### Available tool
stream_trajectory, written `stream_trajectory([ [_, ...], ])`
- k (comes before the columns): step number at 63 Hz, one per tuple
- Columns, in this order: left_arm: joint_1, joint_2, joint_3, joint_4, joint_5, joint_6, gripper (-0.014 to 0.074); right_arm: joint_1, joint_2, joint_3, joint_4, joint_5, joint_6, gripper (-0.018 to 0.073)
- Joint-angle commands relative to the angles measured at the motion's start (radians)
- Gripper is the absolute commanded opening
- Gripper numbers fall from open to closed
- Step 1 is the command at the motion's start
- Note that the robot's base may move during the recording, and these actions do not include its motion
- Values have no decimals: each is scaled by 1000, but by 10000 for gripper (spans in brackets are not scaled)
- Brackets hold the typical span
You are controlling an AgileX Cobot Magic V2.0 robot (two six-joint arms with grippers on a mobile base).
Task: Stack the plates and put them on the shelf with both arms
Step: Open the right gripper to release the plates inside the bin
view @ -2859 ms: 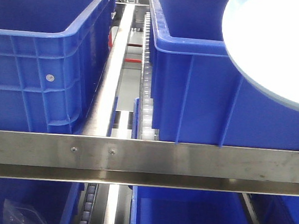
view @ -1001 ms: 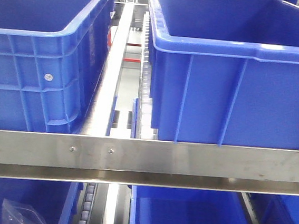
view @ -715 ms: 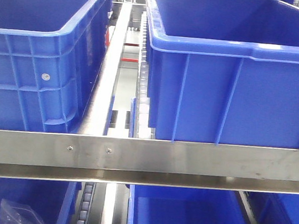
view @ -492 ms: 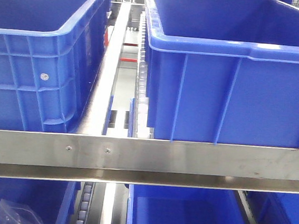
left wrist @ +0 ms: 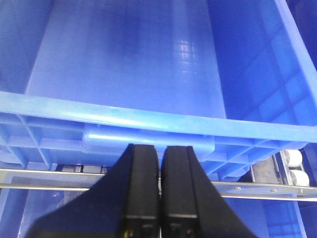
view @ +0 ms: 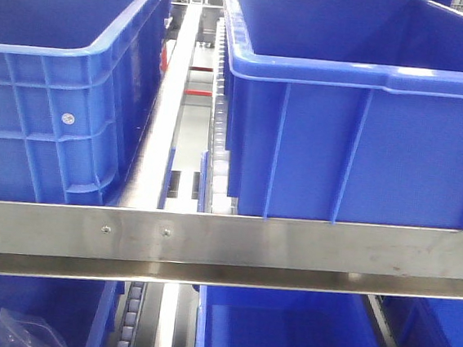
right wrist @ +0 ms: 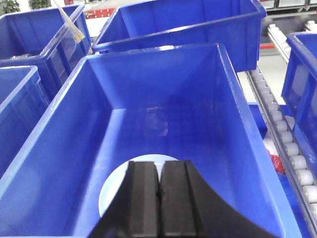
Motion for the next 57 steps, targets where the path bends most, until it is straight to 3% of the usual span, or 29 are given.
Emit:
stream_trajectory([
  [1, -6, -1, -29, -10, -79, 0, 102, -3, -4, -26, 3, -86, 0, 48],
  [28, -6, -1, -29, -10, -81, 0, 102, -4, -85, 23, 3, -63, 0, 48],
  [57, -6, -1, -29, -10, -81, 0, 102, -35, -603, 468, 3, -63, 0, 48],
])
